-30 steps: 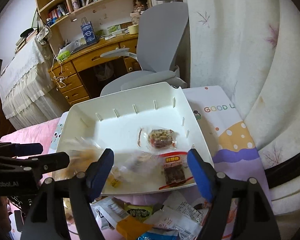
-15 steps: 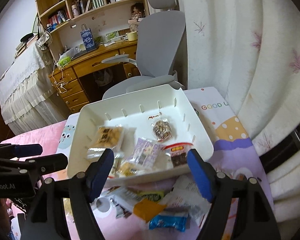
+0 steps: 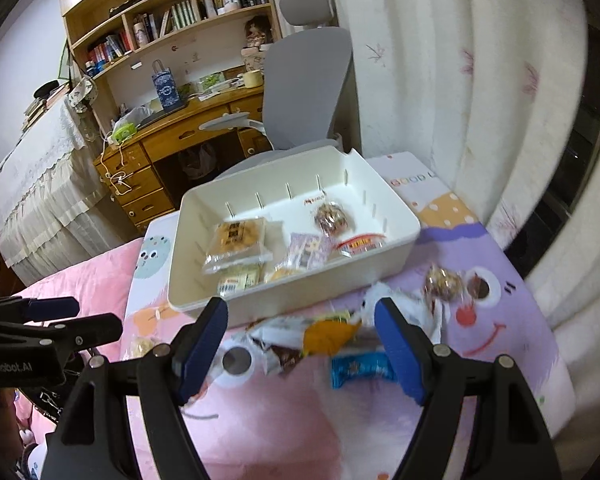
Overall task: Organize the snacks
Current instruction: 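Withdraw both tools from the tray back over the remaining snacks, then grasp the clear pastry bag with the left gripper while the right grasps the orange candy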
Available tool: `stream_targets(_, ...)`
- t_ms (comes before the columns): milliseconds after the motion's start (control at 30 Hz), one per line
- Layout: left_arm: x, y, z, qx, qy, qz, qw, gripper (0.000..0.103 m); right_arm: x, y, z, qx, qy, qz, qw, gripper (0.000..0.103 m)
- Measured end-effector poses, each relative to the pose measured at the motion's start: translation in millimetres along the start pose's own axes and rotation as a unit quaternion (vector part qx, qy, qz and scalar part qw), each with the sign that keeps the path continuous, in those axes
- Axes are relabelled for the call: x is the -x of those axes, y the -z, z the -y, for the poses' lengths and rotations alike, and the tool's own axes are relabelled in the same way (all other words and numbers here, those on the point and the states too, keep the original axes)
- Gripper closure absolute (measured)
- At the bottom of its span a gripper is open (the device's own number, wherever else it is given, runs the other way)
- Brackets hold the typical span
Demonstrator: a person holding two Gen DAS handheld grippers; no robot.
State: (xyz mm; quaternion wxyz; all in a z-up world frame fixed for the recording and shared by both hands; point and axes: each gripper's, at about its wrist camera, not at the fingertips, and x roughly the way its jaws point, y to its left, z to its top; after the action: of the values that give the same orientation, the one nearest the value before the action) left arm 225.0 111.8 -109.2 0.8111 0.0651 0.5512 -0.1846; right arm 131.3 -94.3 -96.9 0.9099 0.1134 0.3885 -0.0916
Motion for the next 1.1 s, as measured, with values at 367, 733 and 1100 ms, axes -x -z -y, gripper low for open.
stream_targets(367, -35.7, 42.6, -28.2, 0.002, -0.003, -0.048, 0.9988, 0.023, 14.3, 54.6, 22.5, -0.051, 0.059, -0.033, 0.996, 0.027)
stream_targets(733, -89.3, 50.5, -35.8, 0.014, -0.007, -0.077, 0.9969, 0.023, 12.2, 88.7, 81.7, -0.149, 0.130, -0.089, 0.976, 0.027)
stream_targets(1100, -145.0, 47.9, -47.8, 0.051, -0.002, -0.087, 0.9949, 0.023, -20.1, 111.3, 151.3, -0.239, 0.192, -0.101, 0.946, 0.023)
